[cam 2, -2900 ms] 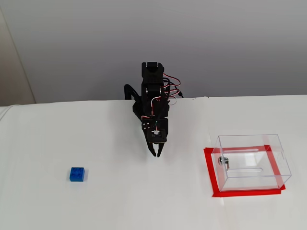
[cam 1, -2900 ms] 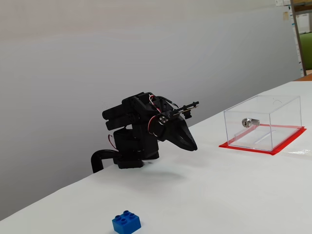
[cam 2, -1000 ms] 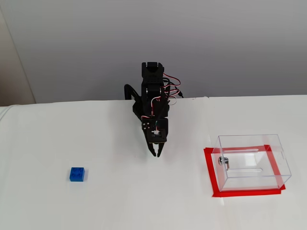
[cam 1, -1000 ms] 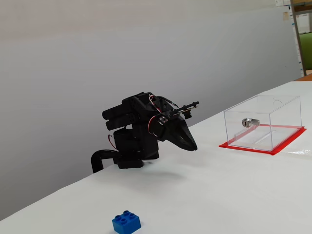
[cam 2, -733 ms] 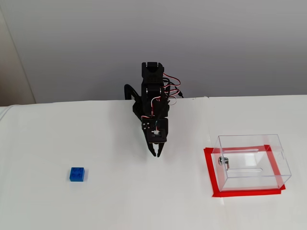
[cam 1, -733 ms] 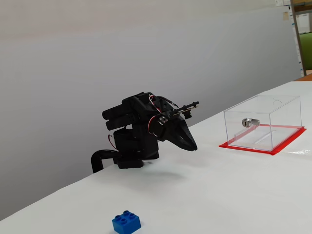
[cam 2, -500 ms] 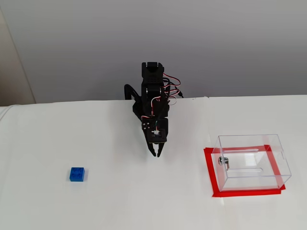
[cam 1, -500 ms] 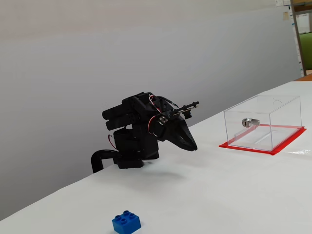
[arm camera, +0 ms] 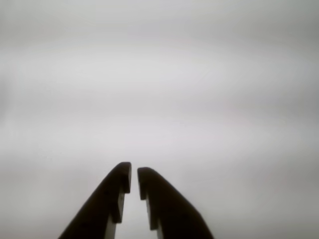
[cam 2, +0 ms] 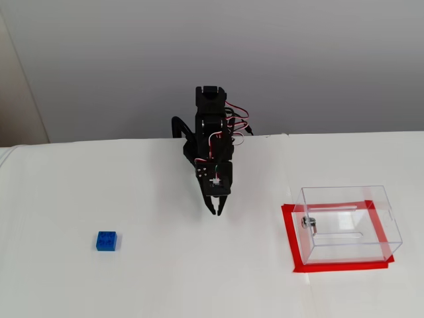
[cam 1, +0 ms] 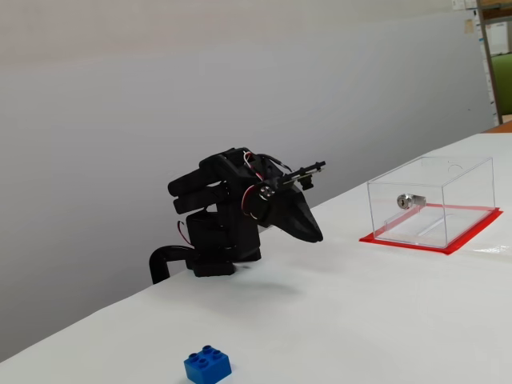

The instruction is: Pick the blue lego brick and place it into the transparent box

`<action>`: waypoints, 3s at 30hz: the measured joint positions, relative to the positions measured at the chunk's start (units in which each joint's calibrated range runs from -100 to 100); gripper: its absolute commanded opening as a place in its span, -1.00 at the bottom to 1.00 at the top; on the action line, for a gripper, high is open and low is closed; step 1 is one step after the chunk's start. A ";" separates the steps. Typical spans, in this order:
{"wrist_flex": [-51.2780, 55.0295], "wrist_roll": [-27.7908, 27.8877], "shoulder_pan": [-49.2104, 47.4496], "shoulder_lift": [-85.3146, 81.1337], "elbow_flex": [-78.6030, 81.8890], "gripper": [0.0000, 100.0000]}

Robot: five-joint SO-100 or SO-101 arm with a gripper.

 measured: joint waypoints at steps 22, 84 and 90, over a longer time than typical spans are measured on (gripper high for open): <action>0.17 0.10 0.00 33.49 -36.63 -0.97; 12.77 -8.65 36.54 93.87 -93.38 -0.96; 14.91 -14.17 40.49 96.07 -95.32 -0.96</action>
